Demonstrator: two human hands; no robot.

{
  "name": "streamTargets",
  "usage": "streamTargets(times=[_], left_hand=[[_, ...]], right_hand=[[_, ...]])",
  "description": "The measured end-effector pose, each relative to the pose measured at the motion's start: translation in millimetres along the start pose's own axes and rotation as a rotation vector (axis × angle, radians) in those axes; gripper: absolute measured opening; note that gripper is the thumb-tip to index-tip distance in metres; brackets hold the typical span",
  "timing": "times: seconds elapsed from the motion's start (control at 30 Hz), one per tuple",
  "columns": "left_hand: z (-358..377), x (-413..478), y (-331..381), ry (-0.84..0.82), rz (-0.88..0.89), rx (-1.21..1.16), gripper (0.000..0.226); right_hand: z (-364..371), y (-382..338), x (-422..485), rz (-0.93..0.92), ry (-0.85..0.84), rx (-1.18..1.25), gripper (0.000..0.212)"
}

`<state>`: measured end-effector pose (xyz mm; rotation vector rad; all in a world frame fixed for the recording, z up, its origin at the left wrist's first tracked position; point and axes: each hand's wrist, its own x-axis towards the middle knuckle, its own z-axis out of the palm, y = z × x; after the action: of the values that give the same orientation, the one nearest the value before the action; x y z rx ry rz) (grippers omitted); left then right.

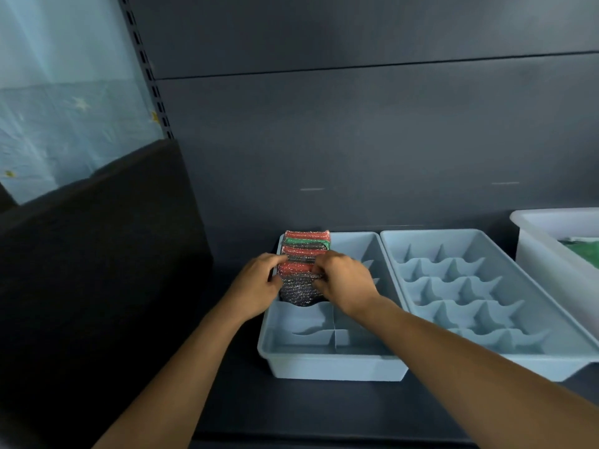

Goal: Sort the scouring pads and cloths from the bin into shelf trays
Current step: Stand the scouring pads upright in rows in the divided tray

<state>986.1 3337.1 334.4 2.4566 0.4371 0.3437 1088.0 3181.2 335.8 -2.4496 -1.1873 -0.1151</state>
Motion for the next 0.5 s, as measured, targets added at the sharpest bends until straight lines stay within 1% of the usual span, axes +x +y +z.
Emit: streamTargets(times=[0.03,0.1,0.17,0.2,0.27,0.37,0.5], left_hand=[[0,0,5,0.02,0.0,0.002,0.045],[1,-1,21,0.051,0.031,-0.003,0.045],[2,-1,40,0.078,0.096,-0.009,0.046],[4,0,51,0.091,0.138,-0.007,0.045],[11,5,77,0.11,0.207,-0.014,0.043],[29,15,120,0.1,0.254,-0.044,0.038],[74,32,183,0.025,0.369,-0.114,0.037]], right_hand=[[-3,0,0,-0.008,-0.015,-0.001,0.012],[-10,4,-4,-0.024,-0.041,0.063,0.024],[-21,11,-12,-0.04,-0.035,0.13,0.039],[-29,17,-17,-0.042,-0.019,0.142,0.043],[-45,36,-29,-0.026,0.035,0.156,0.042],[-79,72,-52,0.036,0.125,0.171,0.036],[-133,141,-87,0.177,0.238,0.16,0.025]])
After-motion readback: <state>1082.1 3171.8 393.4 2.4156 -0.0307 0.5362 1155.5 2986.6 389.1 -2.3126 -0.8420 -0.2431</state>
